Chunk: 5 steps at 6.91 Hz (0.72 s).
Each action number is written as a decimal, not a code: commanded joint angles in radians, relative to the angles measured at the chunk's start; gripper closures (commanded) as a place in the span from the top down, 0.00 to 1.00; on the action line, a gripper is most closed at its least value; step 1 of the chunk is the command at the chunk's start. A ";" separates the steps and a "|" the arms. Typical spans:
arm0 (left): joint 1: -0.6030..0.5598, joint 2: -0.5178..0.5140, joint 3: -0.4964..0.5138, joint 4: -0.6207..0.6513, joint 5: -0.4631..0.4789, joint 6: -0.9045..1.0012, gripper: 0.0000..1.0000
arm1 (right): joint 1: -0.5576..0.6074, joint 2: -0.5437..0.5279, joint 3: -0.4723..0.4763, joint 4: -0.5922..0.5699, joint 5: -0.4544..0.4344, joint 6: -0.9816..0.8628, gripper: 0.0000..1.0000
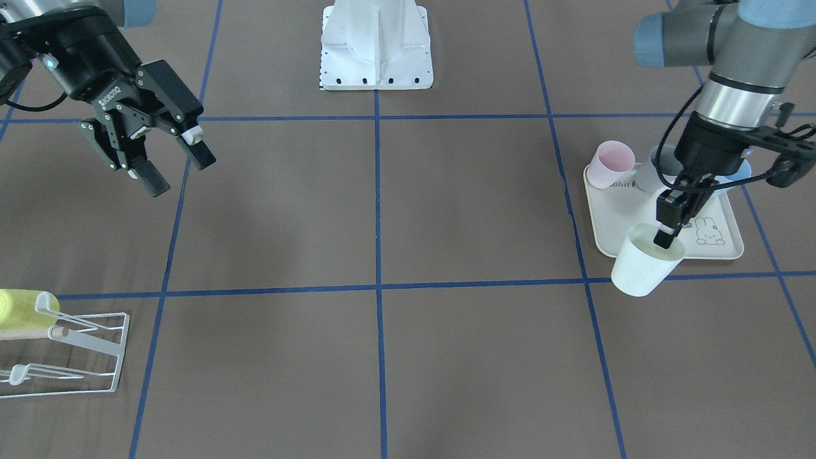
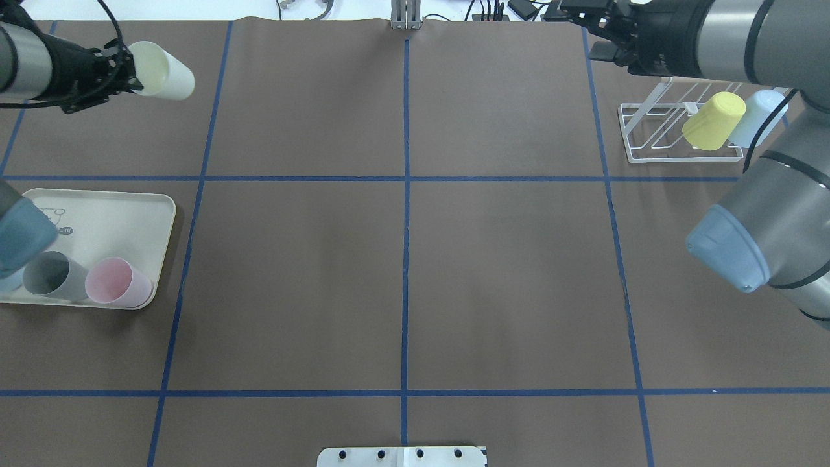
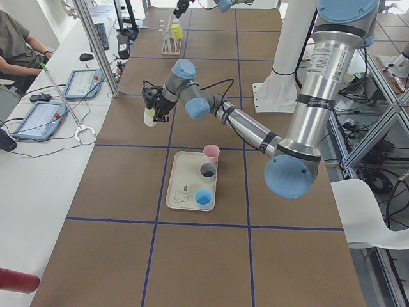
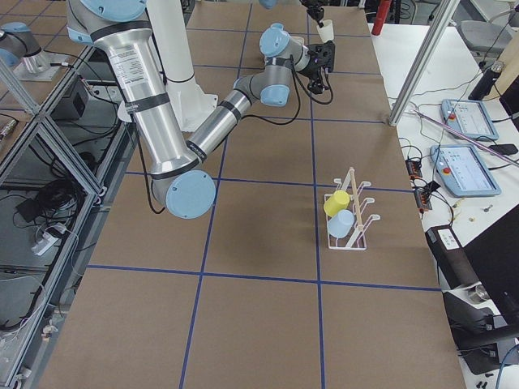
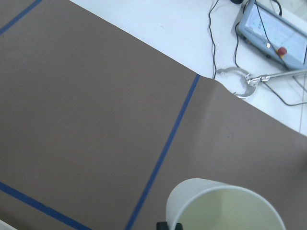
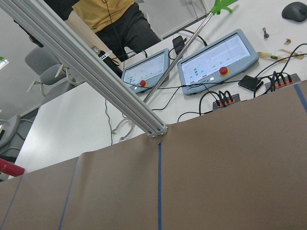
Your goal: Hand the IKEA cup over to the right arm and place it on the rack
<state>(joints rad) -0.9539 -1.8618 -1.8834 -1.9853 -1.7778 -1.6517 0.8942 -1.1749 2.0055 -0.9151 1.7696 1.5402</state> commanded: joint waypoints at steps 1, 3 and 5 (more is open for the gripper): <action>0.150 -0.054 0.001 -0.106 0.171 -0.399 0.00 | -0.114 0.031 -0.045 0.199 -0.153 0.215 1.00; 0.173 -0.051 0.021 -0.419 0.189 -0.653 0.00 | -0.167 0.015 -0.083 0.408 -0.217 0.331 1.00; 0.178 -0.053 0.020 -0.675 0.189 -0.868 0.00 | -0.191 0.017 -0.083 0.502 -0.217 0.394 1.00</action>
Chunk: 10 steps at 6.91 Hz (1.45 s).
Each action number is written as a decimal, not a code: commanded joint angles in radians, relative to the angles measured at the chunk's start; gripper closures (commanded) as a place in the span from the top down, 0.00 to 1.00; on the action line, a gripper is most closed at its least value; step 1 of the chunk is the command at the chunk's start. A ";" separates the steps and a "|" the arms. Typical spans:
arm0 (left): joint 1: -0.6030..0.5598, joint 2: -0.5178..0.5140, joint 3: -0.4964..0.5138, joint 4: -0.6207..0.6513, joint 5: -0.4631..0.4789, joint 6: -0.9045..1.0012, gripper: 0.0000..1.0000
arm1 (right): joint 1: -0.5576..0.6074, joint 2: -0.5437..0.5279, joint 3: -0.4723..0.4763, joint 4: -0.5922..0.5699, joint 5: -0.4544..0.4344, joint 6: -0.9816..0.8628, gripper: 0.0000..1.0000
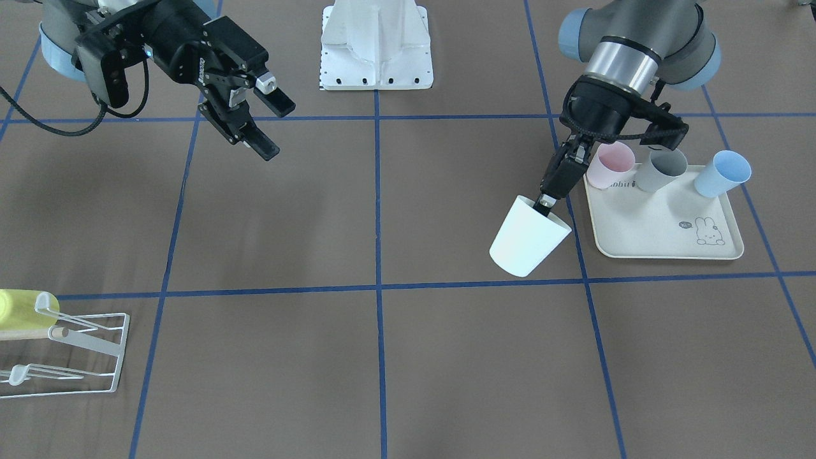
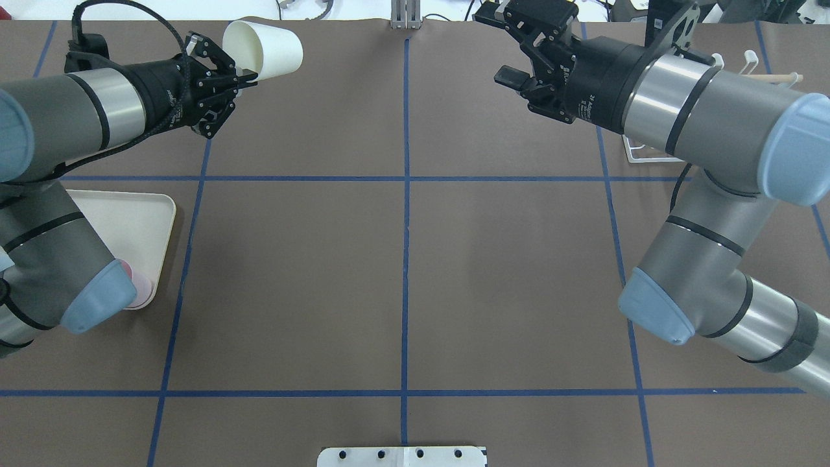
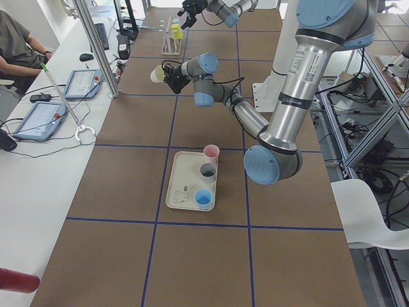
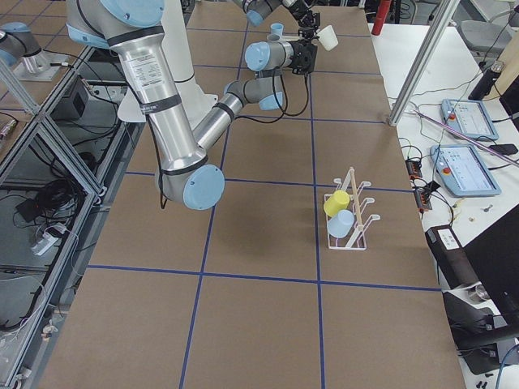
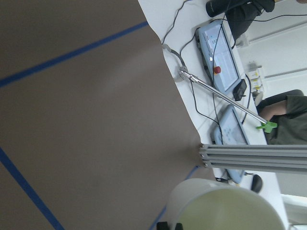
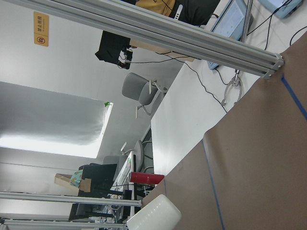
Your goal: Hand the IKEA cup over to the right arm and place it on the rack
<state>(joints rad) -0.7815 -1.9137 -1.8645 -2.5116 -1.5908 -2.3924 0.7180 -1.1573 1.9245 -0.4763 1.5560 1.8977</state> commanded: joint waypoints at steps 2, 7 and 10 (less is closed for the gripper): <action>0.062 -0.002 0.004 -0.379 0.102 -0.293 0.00 | -0.034 0.013 -0.001 0.093 -0.004 0.099 1.00; 0.344 -0.186 0.132 -0.533 0.431 -0.326 0.00 | -0.087 0.016 -0.013 0.091 -0.046 0.093 1.00; 0.364 -0.212 0.140 -0.530 0.437 -0.326 0.00 | -0.103 0.016 -0.019 0.091 -0.056 0.092 1.00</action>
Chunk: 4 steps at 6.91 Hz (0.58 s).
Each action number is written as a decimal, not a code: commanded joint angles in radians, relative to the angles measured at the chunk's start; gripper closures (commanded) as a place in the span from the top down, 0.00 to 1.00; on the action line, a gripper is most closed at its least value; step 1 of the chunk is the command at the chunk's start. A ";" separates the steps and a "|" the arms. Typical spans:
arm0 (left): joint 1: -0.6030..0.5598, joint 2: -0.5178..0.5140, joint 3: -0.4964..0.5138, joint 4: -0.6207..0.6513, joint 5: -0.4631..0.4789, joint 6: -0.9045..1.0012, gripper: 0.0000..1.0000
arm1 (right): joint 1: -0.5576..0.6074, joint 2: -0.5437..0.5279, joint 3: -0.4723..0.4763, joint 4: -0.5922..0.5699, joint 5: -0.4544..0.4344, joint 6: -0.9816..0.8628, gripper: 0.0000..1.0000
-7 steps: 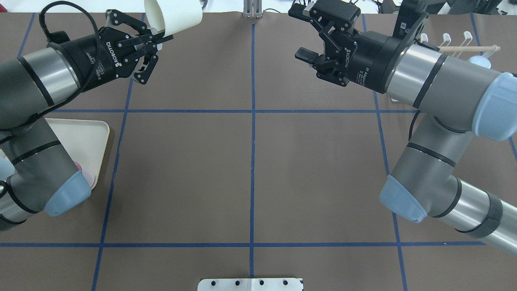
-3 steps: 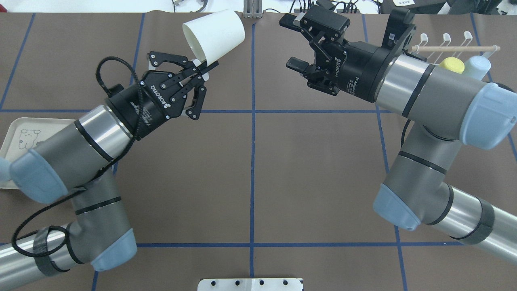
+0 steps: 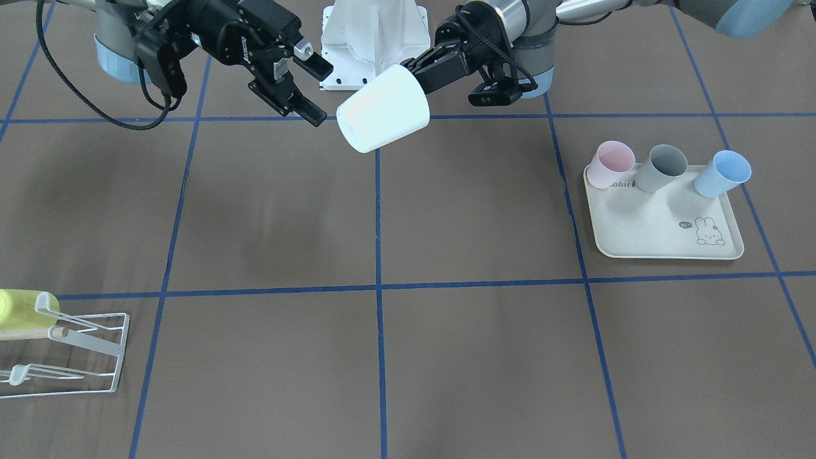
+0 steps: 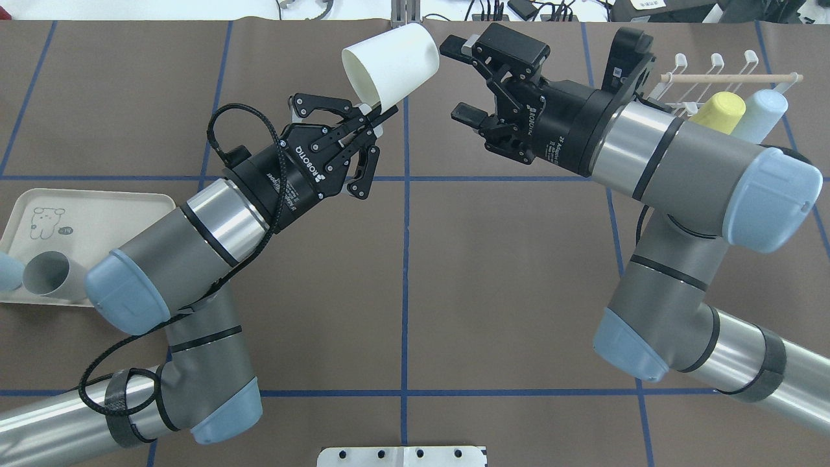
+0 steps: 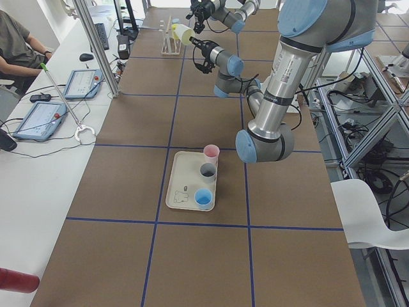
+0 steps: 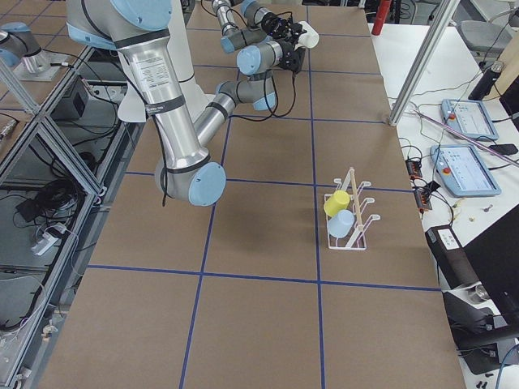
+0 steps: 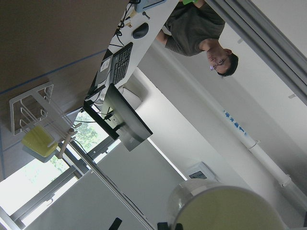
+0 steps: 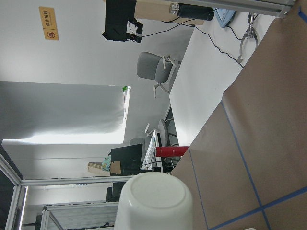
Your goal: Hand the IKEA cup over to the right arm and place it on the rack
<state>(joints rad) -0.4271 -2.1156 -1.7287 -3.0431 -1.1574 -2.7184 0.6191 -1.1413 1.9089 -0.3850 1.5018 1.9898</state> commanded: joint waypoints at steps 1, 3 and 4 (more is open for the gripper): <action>0.020 -0.014 0.005 0.001 0.008 0.000 0.00 | -0.004 0.000 -0.004 0.000 -0.002 0.000 1.00; 0.036 -0.023 0.005 0.003 0.010 0.002 0.00 | -0.009 0.006 -0.005 0.000 -0.002 0.000 1.00; 0.042 -0.033 0.005 0.007 0.010 0.002 0.00 | -0.012 0.008 -0.007 0.000 -0.002 0.000 1.00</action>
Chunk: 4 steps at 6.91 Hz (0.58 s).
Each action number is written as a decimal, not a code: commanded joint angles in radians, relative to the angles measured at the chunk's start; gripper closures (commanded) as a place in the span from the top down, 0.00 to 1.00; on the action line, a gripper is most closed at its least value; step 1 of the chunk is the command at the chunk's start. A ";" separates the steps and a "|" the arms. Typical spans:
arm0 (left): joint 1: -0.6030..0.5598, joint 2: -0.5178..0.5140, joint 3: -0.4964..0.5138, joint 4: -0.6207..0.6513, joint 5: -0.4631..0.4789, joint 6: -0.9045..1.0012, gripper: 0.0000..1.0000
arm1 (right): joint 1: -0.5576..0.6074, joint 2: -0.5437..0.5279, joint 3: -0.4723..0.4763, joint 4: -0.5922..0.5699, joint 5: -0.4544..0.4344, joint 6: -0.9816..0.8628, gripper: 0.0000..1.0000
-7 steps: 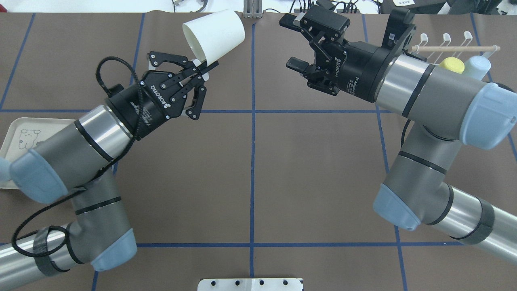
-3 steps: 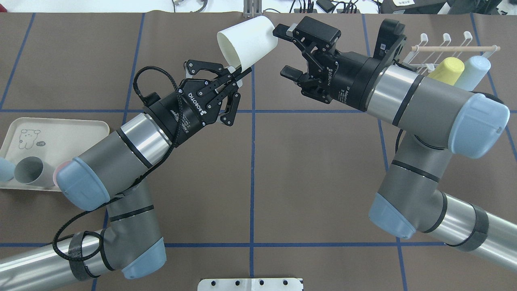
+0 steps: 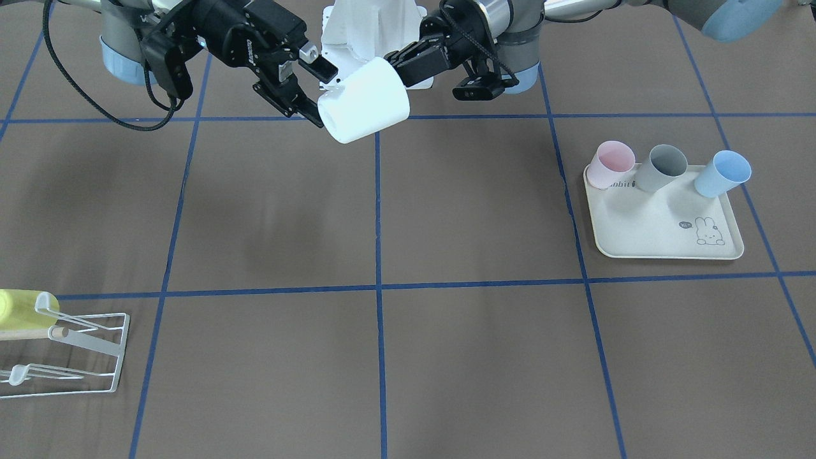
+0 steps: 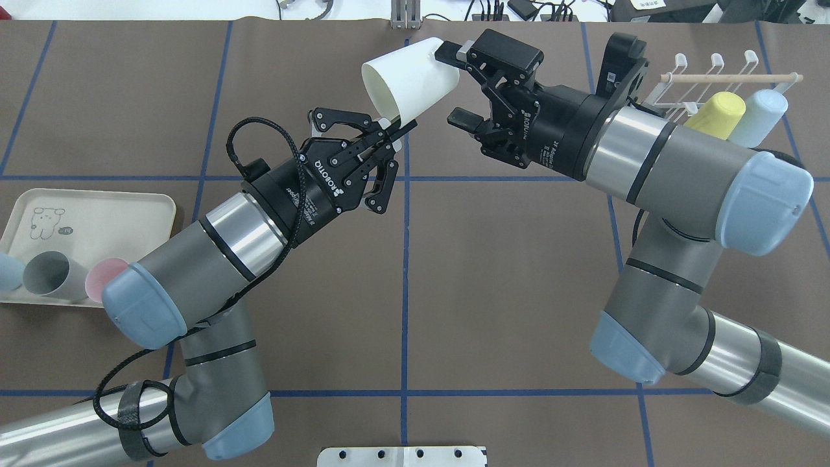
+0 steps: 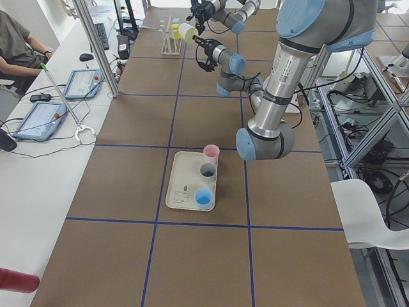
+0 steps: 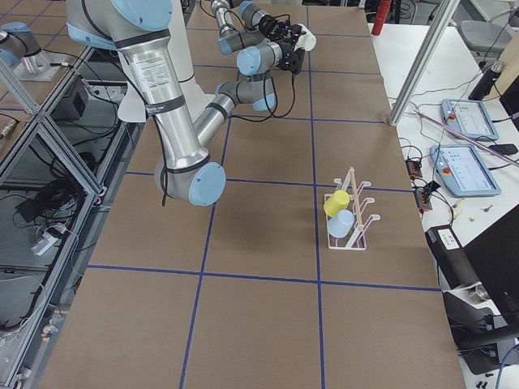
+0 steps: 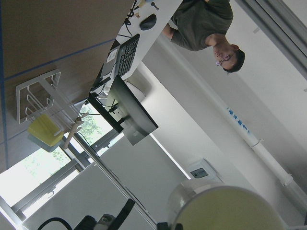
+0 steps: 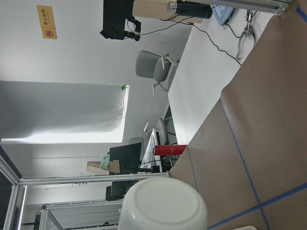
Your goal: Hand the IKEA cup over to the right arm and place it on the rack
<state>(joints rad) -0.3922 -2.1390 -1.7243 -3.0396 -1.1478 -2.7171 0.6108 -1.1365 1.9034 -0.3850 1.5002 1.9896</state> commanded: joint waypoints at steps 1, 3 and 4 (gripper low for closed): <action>0.016 -0.012 -0.001 0.004 0.006 0.000 0.00 | -0.005 0.003 -0.006 0.002 0.000 0.000 1.00; 0.021 -0.012 -0.003 0.004 0.010 0.002 0.00 | -0.005 0.004 -0.007 0.002 0.000 0.000 1.00; 0.032 -0.010 -0.001 0.004 0.011 0.002 0.00 | -0.005 0.012 -0.007 0.002 0.000 0.000 1.00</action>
<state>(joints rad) -0.3692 -2.1500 -1.7263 -3.0361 -1.1383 -2.7153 0.6060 -1.1300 1.8965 -0.3835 1.5002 1.9896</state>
